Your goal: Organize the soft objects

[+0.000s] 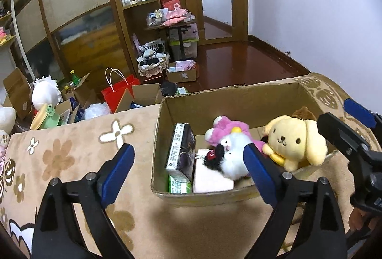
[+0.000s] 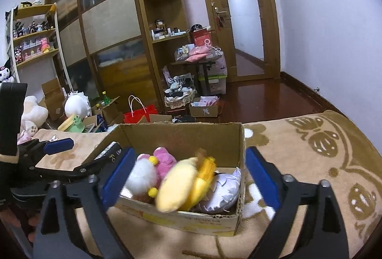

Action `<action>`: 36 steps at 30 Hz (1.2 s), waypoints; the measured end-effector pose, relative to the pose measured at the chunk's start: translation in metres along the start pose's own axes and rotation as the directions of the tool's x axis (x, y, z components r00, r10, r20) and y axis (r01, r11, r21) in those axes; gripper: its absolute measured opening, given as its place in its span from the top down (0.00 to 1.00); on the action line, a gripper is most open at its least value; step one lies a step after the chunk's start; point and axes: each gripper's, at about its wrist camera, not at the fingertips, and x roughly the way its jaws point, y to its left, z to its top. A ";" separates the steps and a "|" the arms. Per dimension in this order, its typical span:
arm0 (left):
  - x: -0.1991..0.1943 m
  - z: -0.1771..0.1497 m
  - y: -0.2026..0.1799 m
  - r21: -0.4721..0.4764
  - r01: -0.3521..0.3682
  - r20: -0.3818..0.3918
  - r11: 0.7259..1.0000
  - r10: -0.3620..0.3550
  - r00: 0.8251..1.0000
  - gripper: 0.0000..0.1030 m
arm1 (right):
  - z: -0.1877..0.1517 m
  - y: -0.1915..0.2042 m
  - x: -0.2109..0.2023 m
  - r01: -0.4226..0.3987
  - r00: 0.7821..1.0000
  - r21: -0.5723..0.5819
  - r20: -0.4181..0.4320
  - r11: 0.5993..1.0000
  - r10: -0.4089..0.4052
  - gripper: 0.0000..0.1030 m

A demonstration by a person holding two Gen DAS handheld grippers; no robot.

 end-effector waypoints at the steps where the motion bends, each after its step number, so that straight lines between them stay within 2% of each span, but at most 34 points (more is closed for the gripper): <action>1: -0.003 -0.001 0.000 -0.003 -0.001 0.004 1.000 0.001 1.000 0.10 | 0.002 0.001 -0.005 0.005 1.000 0.001 0.005 1.000 -0.005 0.00; 5: -0.020 -0.004 0.000 -0.023 0.011 0.022 1.000 -0.011 1.000 0.06 | 0.005 0.005 -0.023 0.024 0.999 -0.007 0.024 1.000 -0.024 0.00; 16: -0.074 -0.018 -0.003 -0.008 -0.005 0.058 1.000 0.006 0.998 0.05 | 0.012 0.008 -0.082 0.083 0.994 -0.028 0.077 0.996 -0.081 0.00; 29: -0.123 -0.042 0.001 -0.011 -0.009 0.104 1.000 0.010 0.995 0.05 | -0.002 0.015 -0.142 0.147 0.981 -0.058 0.136 0.987 -0.138 0.00; 36: -0.137 -0.055 0.002 -0.016 -0.014 0.119 1.000 0.016 0.993 0.05 | -0.011 0.015 -0.157 0.159 0.978 -0.066 0.149 0.985 -0.148 0.00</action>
